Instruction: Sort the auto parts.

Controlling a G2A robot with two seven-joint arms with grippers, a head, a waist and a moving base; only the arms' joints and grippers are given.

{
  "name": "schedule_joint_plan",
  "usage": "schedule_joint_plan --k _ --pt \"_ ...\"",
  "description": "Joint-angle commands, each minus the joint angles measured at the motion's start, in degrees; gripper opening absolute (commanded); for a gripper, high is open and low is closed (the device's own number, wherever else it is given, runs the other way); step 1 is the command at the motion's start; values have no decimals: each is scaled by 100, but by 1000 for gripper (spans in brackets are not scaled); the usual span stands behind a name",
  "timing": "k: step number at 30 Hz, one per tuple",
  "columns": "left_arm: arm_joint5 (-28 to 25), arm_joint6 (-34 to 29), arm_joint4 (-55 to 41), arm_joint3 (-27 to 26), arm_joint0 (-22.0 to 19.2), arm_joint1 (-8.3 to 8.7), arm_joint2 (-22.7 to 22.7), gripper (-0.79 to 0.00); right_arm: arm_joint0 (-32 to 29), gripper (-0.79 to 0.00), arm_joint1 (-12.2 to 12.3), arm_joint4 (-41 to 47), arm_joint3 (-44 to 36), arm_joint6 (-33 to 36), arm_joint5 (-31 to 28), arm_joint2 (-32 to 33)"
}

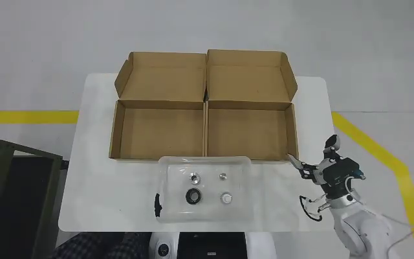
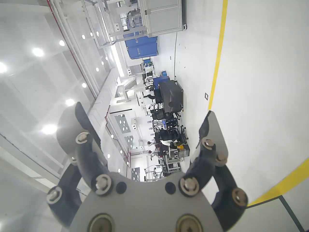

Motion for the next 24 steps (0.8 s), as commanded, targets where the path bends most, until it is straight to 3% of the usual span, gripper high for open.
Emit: schedule_joint_plan --k 1,24 --pt "0 0 0 0 0 0 0 0 93 0 14 -51 -24 213 -205 -62" --pt "0 0 0 0 0 0 0 0 613 0 262 189 -1019 2458 -3117 -739"
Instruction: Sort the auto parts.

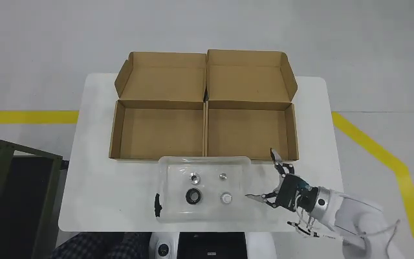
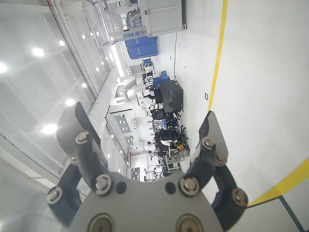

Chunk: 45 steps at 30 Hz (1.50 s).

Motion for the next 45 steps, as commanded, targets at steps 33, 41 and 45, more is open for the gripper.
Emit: schedule_joint_plan --k 33,41,45 --pt "0 0 0 0 0 0 0 0 1264 0 165 -103 357 2536 -63 -2002" --pt "0 0 0 0 0 0 0 0 1379 -92 207 -102 461 2734 -41 -2174" --pt "0 0 0 0 0 0 0 0 1426 -169 225 -122 475 2802 1 -2257"
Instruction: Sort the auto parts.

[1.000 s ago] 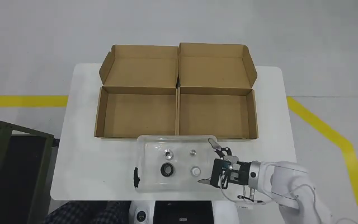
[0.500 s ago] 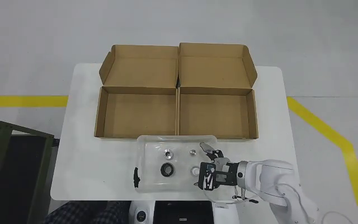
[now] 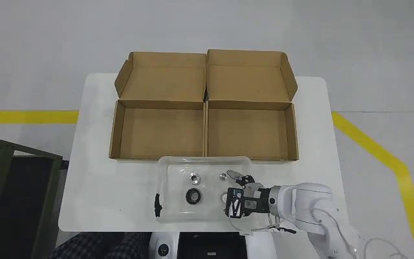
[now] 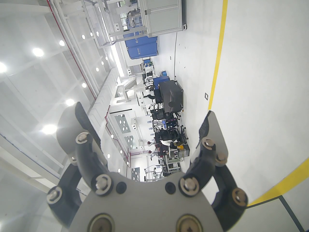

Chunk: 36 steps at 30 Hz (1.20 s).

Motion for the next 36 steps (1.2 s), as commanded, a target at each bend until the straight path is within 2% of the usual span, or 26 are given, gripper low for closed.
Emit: schedule_joint_plan --k 1,3,7,10,14,16,18,26,28,31,32,36 --pt "0 0 0 0 0 0 0 0 18 -179 10 -5 4 30 14 -33" --pt "0 0 0 0 0 0 0 0 28 -228 22 -11 1 68 8 -63" --pt "0 0 0 0 0 0 0 0 27 -215 48 -9 -11 158 -24 -135" --pt "0 0 0 0 0 0 0 0 35 -271 64 4 -19 233 -52 -223" --pt "0 0 0 0 0 0 0 0 88 -289 80 31 17 362 -72 -354" --pt "0 0 0 0 0 0 0 0 130 -360 87 57 42 411 -65 -411" --pt "0 0 0 0 0 0 0 0 171 -394 93 92 70 436 -35 -450" --pt "0 0 0 0 0 0 0 0 323 -434 124 220 203 558 -2 -574" --pt "0 0 0 0 0 0 0 0 361 -486 132 260 228 581 -13 -615" --pt "0 0 0 0 0 0 0 0 411 -727 143 330 249 574 -24 -669" --pt "0 0 0 0 0 0 0 0 423 -785 147 359 245 562 -22 -681" --pt "0 0 0 0 0 0 0 0 448 -785 174 449 143 542 -48 -685"
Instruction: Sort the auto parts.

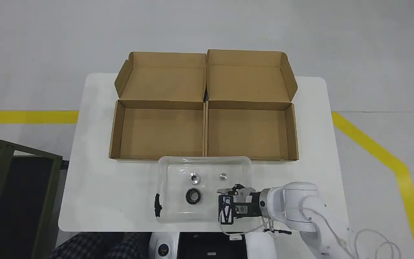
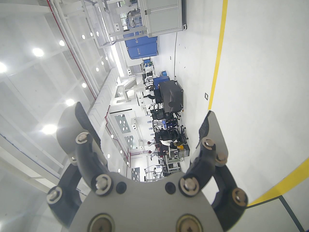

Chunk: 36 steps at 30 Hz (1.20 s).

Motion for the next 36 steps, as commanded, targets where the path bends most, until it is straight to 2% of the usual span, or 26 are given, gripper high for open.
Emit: schedule_joint_plan --k 1,7,13,21,29,36 --pt "0 0 0 0 0 0 0 0 -3 -785 16 73 -87 -35 -20 21" --pt "0 0 0 0 0 0 0 0 -70 -785 76 236 -394 -351 -17 234" --pt "0 0 0 0 0 0 0 0 -126 -785 127 446 -529 -1140 -12 616" --pt "0 0 0 0 0 0 0 0 -315 -785 154 807 -346 -2498 408 1226" --pt "0 0 0 0 0 0 0 0 -323 -785 121 1493 33 -3680 677 1391" --pt "0 0 0 0 0 0 0 0 -92 -785 110 1994 198 -4039 766 1570"
